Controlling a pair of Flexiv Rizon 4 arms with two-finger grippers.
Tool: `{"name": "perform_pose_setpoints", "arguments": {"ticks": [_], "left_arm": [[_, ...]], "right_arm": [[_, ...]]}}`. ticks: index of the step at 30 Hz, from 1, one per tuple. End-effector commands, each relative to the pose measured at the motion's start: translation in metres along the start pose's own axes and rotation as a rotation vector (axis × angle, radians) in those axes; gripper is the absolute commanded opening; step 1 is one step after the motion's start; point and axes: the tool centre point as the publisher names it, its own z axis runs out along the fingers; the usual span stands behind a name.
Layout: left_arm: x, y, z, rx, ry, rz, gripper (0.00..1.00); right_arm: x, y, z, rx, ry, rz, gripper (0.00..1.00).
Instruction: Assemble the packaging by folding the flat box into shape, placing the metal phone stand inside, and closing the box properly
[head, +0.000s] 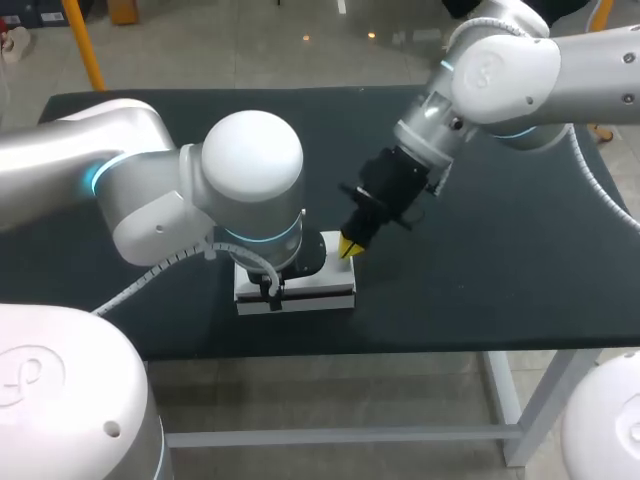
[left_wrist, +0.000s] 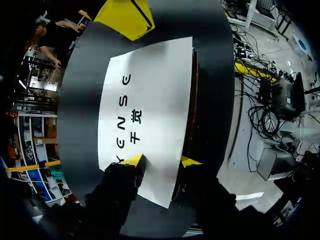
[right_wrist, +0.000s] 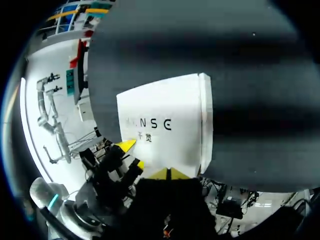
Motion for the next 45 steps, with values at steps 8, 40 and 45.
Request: {"name": "perform_pose_setpoints", "arguments": {"ticks": [8,40,45], "left_arm": [[0.003,0.002,0.001,0.003,0.0,0.0,0.45],[0.006,0.008,-0.003,0.013,0.014,0.001,0.5],[0.006,0.013,-0.009,0.04,0.019,0.0,0.51]], "right_arm": [[-0.004,-0.004,0.013,0.001,-0.011,-0.02,0.0],[-0.018,-0.005,0.031,0.026,0.002,-0.015,0.0],[-0.018,-0.005,0.032,0.028,0.002,-0.013,0.0]]}}
